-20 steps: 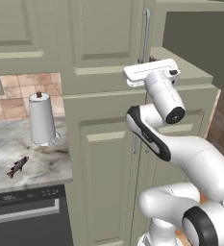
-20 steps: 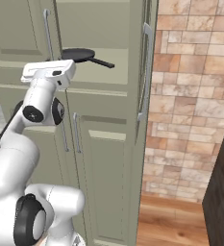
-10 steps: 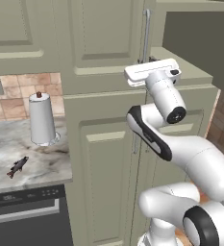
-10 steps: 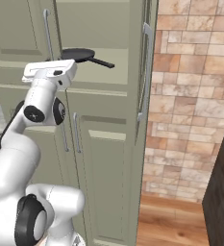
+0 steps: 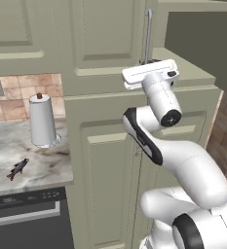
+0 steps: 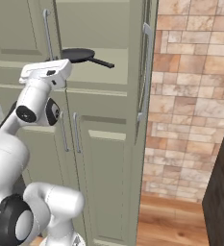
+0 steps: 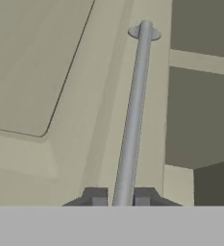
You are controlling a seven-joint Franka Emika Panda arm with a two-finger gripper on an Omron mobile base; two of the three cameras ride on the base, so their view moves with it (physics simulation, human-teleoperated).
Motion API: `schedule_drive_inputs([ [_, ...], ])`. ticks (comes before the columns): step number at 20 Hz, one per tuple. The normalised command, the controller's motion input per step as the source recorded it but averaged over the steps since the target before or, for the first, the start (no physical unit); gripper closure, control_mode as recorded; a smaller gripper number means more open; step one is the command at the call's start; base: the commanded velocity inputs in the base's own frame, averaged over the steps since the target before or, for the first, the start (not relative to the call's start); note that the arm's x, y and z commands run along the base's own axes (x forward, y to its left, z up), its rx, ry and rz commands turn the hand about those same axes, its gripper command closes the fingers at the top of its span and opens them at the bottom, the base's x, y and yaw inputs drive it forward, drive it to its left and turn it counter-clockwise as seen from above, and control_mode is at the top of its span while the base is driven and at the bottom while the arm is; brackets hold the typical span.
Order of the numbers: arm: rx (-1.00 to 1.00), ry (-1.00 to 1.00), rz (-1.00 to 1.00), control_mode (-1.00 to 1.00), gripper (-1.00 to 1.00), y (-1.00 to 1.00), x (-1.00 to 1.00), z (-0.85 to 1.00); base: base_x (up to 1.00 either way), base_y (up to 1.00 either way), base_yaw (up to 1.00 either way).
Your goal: Retrieve the pan from the cabinet, then place the raw meat into the pan to avoid contamination.
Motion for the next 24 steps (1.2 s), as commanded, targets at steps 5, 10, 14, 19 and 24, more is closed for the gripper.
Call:
schedule_drive_inputs([
  [5,-0.03,0.01,-0.10,-1.00,1.00,0.39,0.12,-0.14,0.00,0.00,0.00],
  [10,0.00,0.03,-0.03,-1.00,1.00,0.12,0.16,-0.03,0.00,0.00,0.00],
  [14,0.00,0.02,0.00,-1.00,1.00,0.00,0.15,0.00,0.00,0.00,0.00],
  [19,0.00,0.06,0.00,-1.00,1.00,-0.01,0.10,0.00,0.00,0.00,0.00],
  [24,0.00,0.10,0.00,-1.00,1.00,0.00,0.02,0.00,0.00,0.00,0.00],
])
